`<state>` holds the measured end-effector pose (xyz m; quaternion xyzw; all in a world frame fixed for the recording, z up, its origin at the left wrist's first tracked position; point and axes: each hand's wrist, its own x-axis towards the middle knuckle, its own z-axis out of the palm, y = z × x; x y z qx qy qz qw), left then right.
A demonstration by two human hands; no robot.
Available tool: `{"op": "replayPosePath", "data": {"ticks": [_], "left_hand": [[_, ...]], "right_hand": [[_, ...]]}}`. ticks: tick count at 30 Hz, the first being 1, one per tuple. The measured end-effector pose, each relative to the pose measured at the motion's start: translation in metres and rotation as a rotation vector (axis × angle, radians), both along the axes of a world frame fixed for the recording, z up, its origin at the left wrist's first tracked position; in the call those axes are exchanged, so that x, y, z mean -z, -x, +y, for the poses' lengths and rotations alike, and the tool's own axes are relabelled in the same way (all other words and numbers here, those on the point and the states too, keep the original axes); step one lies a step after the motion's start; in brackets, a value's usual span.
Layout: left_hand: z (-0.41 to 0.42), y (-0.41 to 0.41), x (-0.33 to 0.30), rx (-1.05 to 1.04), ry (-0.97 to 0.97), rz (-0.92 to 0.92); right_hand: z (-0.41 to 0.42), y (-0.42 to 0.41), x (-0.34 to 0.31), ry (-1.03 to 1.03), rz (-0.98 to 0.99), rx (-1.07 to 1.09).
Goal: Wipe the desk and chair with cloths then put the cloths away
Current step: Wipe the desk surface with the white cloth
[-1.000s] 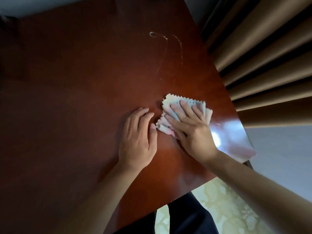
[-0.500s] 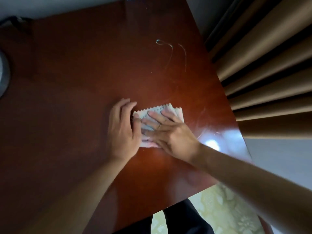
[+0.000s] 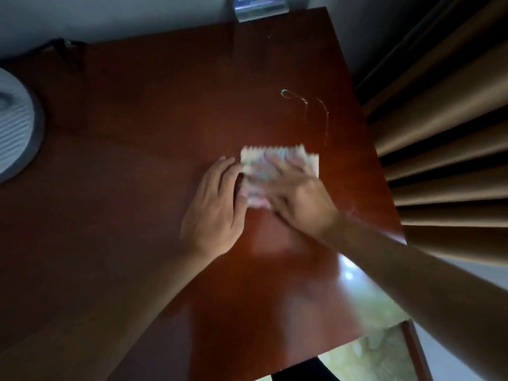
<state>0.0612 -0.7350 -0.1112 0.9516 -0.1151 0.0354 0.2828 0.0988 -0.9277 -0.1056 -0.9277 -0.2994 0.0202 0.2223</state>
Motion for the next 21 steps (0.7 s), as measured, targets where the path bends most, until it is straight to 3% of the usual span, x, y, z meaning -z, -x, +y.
{"op": "replayPosePath", "data": {"ticks": [3, 5, 10, 12, 16, 21], "left_hand": [[-0.002, -0.001, -0.001, -0.005, -0.043, -0.013], [-0.002, -0.001, 0.000, -0.008, -0.046, -0.027], [0.001, -0.001, -0.002, -0.008, -0.039, -0.016], [0.001, -0.002, -0.003, 0.001, -0.049, -0.006], [0.002, 0.000, -0.001, -0.001, -0.019, -0.006], [-0.007, -0.013, -0.005, -0.155, 0.072, -0.039]], "right_hand": [[0.014, -0.083, 0.001, 0.013, 0.000, 0.246], [0.020, -0.087, 0.004, 0.011, 0.027, 0.292], [0.013, 0.065, -0.002, -0.006, 0.036, 0.132], [0.007, 0.079, 0.000, -0.019, 0.015, 0.088], [0.005, 0.009, 0.002, 0.033, -0.013, -0.018], [0.051, -0.099, -0.005, 0.064, 0.030, 0.253]]}}
